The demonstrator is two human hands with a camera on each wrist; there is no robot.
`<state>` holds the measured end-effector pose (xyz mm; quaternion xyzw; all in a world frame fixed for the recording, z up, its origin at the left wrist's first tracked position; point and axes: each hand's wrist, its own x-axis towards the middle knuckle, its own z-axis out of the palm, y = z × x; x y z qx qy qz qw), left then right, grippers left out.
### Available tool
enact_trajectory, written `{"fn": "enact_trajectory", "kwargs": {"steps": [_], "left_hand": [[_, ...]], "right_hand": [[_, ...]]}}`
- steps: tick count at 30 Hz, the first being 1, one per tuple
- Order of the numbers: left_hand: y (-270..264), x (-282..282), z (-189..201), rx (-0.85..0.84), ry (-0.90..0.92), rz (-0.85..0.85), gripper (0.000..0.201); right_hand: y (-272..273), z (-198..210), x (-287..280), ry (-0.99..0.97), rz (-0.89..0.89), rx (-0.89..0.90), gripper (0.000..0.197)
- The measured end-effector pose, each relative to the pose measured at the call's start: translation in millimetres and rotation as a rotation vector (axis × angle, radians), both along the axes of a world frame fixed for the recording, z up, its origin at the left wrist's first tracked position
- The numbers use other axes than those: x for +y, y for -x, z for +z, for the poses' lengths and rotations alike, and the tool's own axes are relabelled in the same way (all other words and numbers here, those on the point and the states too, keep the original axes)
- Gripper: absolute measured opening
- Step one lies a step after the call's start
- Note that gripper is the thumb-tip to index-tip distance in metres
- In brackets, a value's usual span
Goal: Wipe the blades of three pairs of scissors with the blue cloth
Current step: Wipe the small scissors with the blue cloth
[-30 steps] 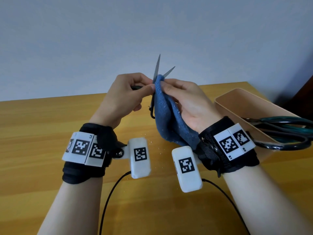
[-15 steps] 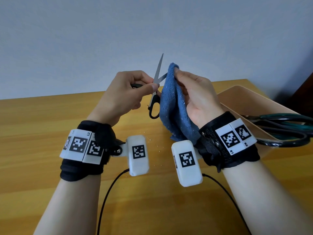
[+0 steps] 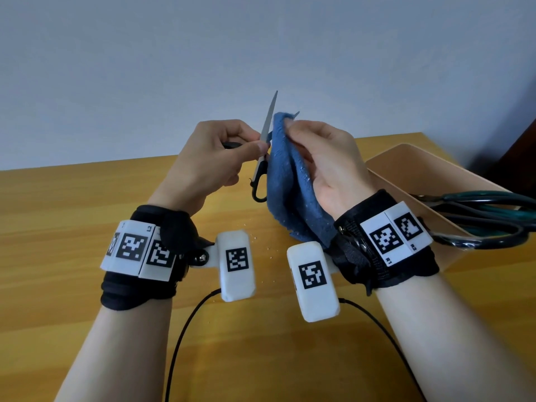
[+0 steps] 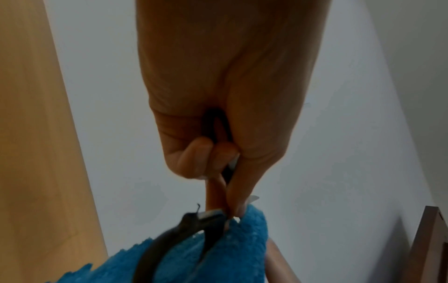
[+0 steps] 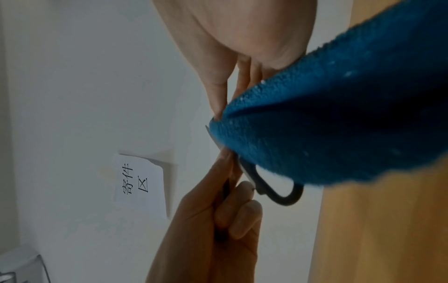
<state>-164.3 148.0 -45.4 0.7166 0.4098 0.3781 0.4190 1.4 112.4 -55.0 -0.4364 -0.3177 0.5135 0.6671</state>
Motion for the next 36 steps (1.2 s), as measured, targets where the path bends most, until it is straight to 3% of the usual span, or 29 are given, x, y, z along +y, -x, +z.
{"fn": "enact_trajectory", "kwargs": {"steps": [4,15,18,23,26,36], "left_hand": [[2.6,1.6,-0.9,-0.002,0.002,-0.025,0.013],[1.9,-0.8,-3.0,0.010,0.042,-0.042,0.017],[6.5,0.1,-0.3,-0.071,0.039,-0.031,0.017],[4.4,-3.4,1.0,-0.064,0.021,-0.067,0.018],[3.5,-2.6,2.1,-0.064,0.022,-0.047,0.020],[6.2,3.1,-0.7,-0.107,0.091,0.025,0.015]], "right_hand": [[2.0,-0.4,0.7,0.039,0.052,-0.076,0.021],[-4.3,-6.1,10.8,0.041,-0.297,0.117,0.008],[-6.1,-4.3,9.6,0.088,-0.199,0.114,0.020],[4.8,-2.3,4.7,0.091,0.133,0.009,0.019],[2.3,-3.7,4.3,0.037,0.239,0.042,0.019],[3.2,-8.3,3.9,-0.017,0.295,0.096,0.015]]}}
